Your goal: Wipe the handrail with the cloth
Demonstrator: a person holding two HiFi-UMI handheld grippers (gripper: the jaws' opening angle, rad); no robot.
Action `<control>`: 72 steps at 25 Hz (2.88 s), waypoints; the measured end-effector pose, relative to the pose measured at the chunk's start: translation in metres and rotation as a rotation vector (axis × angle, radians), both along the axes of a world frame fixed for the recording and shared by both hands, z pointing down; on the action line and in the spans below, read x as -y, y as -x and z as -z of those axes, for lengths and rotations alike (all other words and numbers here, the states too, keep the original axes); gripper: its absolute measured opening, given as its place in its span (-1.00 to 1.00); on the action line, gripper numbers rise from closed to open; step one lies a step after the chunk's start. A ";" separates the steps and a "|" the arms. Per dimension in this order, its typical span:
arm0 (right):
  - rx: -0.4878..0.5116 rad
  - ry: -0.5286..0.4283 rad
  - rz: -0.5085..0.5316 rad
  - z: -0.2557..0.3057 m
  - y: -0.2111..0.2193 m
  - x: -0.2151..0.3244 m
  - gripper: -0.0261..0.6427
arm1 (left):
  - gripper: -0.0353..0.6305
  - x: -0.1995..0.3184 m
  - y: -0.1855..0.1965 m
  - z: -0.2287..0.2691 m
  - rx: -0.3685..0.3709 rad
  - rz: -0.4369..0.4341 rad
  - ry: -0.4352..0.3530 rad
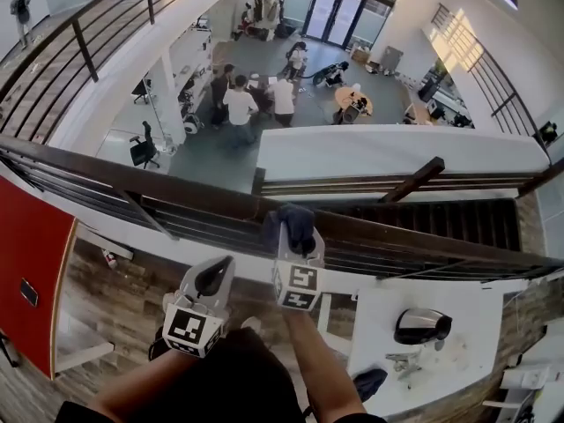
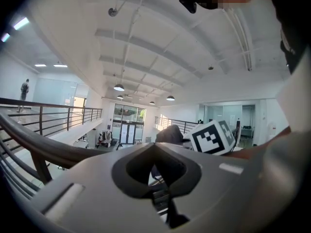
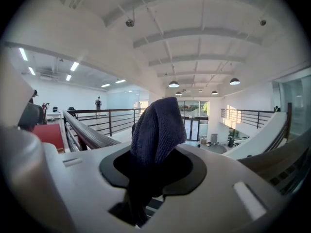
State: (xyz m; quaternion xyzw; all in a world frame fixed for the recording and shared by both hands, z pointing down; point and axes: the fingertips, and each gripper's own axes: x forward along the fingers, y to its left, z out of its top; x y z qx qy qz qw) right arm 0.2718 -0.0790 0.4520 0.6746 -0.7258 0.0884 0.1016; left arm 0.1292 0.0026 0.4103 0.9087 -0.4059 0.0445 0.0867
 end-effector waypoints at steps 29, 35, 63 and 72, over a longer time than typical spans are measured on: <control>0.086 0.154 0.286 -0.167 0.344 0.113 -0.54 | -0.90 0.065 0.264 -0.019 -0.016 0.113 0.005; 0.091 0.226 0.207 -0.200 0.346 0.134 -0.54 | -0.90 0.077 0.282 -0.033 -0.037 0.115 0.064; -0.030 0.156 0.177 -0.217 0.359 0.123 -0.54 | -0.90 0.096 0.298 -0.051 0.041 0.112 0.087; -0.022 0.174 0.104 -0.222 0.341 0.118 -0.54 | -0.90 0.093 0.289 -0.050 0.065 0.071 0.091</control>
